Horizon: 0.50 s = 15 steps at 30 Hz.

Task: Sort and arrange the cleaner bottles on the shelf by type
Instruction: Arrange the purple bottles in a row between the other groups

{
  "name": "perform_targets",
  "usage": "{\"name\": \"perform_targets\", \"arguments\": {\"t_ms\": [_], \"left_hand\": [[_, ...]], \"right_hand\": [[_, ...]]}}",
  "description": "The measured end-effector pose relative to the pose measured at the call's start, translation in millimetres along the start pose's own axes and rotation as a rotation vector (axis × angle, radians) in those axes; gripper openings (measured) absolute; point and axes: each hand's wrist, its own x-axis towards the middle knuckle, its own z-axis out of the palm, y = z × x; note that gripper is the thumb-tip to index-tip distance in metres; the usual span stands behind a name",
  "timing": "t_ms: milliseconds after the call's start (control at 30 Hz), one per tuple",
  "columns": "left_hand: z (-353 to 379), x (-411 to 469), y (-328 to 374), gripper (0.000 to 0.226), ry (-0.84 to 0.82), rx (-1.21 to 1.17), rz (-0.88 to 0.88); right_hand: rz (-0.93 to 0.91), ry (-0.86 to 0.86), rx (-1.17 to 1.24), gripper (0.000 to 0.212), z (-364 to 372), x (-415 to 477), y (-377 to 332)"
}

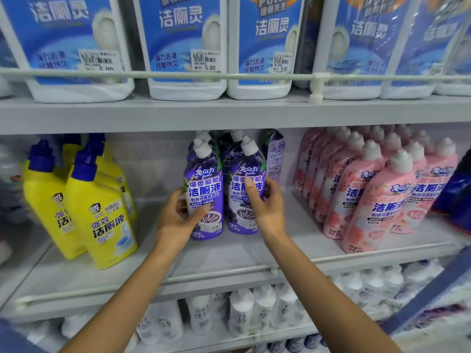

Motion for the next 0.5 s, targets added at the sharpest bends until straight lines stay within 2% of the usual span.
{"name": "perform_targets", "arguments": {"t_ms": [167,367,500], "left_hand": [[11,-10,-14,0.054,0.08,0.025,0.008],[20,2,-6,0.042,0.152,0.067,0.008],[24,4,-5,0.038,0.178,0.083,0.015]], "right_hand": [[-0.046,0.012,0.004,0.041,11,-11,1],[-0.099,0.053,-0.108,0.073,27,1,12],[-0.101,0.078,-0.078,0.07,33,7,14]]}}
